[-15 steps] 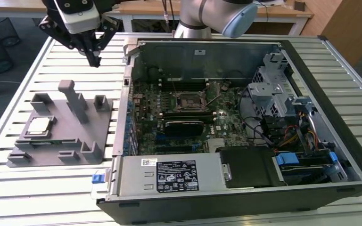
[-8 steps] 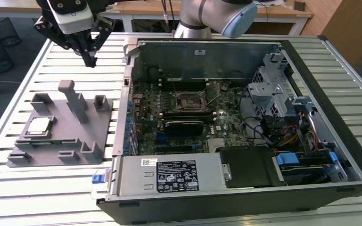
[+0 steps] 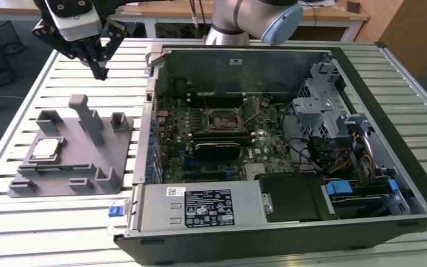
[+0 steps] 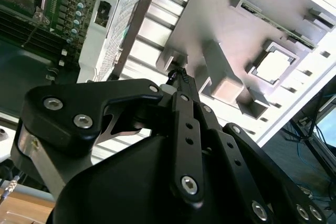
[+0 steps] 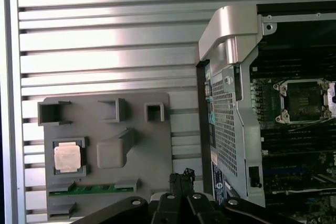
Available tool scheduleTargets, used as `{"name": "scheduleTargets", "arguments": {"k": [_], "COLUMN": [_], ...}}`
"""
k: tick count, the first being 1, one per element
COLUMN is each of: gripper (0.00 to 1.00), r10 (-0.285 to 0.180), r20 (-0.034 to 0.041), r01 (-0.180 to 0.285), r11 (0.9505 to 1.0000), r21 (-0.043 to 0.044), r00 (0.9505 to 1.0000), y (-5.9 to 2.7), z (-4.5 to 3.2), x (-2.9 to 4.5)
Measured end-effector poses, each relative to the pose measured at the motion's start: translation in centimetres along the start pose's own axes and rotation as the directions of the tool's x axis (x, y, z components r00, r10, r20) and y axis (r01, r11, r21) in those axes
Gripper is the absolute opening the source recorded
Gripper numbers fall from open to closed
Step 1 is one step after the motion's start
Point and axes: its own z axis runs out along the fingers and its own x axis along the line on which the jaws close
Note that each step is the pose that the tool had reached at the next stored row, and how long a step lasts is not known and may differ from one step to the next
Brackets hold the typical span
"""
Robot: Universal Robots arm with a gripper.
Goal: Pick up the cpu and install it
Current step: 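Reach for the cpu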
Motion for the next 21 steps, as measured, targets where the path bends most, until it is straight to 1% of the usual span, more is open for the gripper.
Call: {"name": "scheduleTargets", "arguments": {"k": [12, 18, 21], "gripper": [0.11, 0.11, 0.11], "r10": [0.0, 0.0, 0.0], "r20": [0.0, 0.0, 0.0], "r01": [0.0, 0.0, 0.0], "r11": [1.0, 1.0, 1.0], "r21": [0.0, 0.0, 0.0], "r00": [1.0, 1.0, 1.0], "y": [-0.12, -0.21, -0.24], "z": [0.08, 0.17, 0.21], "x": [1.53, 2.64, 3.07]}}
